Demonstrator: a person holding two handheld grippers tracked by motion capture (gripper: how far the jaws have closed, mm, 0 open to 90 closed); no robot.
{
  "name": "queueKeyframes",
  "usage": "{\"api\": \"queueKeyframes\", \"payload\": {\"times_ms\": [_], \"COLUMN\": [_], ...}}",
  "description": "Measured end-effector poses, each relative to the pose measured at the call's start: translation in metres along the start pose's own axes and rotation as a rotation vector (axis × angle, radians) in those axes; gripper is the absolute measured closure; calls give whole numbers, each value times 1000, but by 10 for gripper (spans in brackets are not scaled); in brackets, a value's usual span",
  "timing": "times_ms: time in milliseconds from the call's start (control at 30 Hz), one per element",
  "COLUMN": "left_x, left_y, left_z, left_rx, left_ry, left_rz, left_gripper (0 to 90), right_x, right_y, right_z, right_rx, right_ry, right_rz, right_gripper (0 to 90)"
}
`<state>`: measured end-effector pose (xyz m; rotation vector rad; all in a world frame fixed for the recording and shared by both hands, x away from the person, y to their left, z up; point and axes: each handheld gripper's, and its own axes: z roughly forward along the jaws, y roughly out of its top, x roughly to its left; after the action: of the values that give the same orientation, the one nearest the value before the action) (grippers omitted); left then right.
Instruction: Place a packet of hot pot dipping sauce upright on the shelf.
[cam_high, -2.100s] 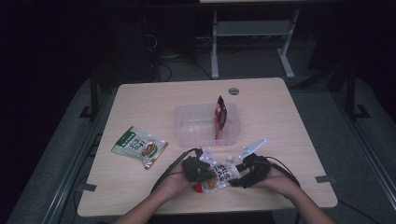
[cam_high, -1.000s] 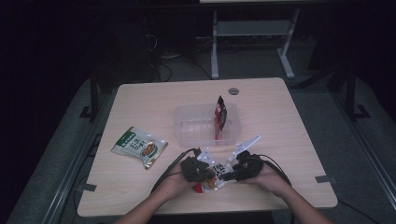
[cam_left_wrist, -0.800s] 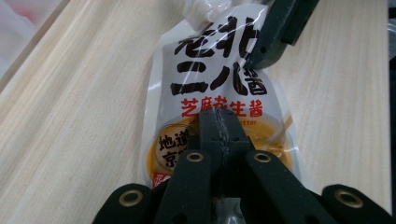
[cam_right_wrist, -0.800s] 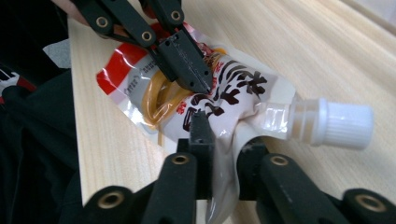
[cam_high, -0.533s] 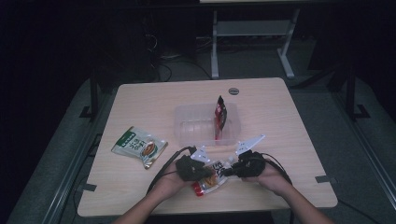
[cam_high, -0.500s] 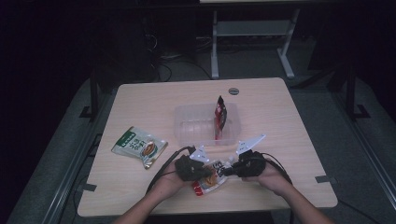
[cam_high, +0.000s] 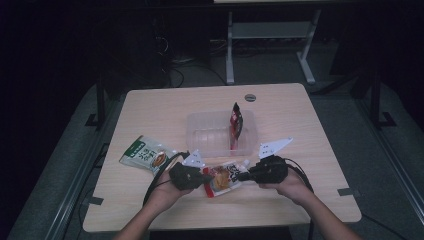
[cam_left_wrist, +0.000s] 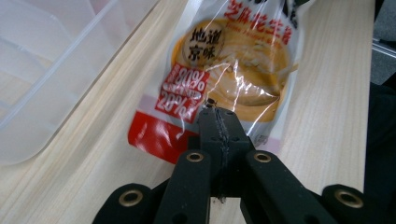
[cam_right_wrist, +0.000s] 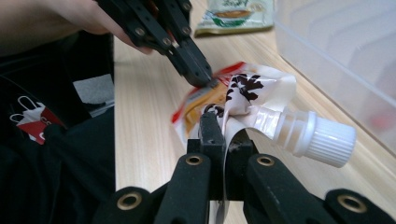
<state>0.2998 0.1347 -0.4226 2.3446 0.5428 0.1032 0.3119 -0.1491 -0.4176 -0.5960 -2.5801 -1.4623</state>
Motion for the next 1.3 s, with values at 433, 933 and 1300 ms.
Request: {"api": "queueKeyframes", "payload": {"times_ms": [433, 933, 1300], "left_x": [-9, -4, 4], "left_y": [15, 9, -9], "left_z": [20, 4, -15], "left_rx": [-48, -80, -63], "left_ry": [-30, -50, -37], "left_rz": [17, -6, -69], "left_gripper": [897, 884, 744], "right_x": [7, 3, -3], "right_y": [13, 12, 11], "right_z": [3, -12, -37], "right_rx": [-76, -107, -142], "right_ry": [84, 47, -12], "right_rz": [-56, -44, -52], "right_gripper": [892, 891, 892]}}
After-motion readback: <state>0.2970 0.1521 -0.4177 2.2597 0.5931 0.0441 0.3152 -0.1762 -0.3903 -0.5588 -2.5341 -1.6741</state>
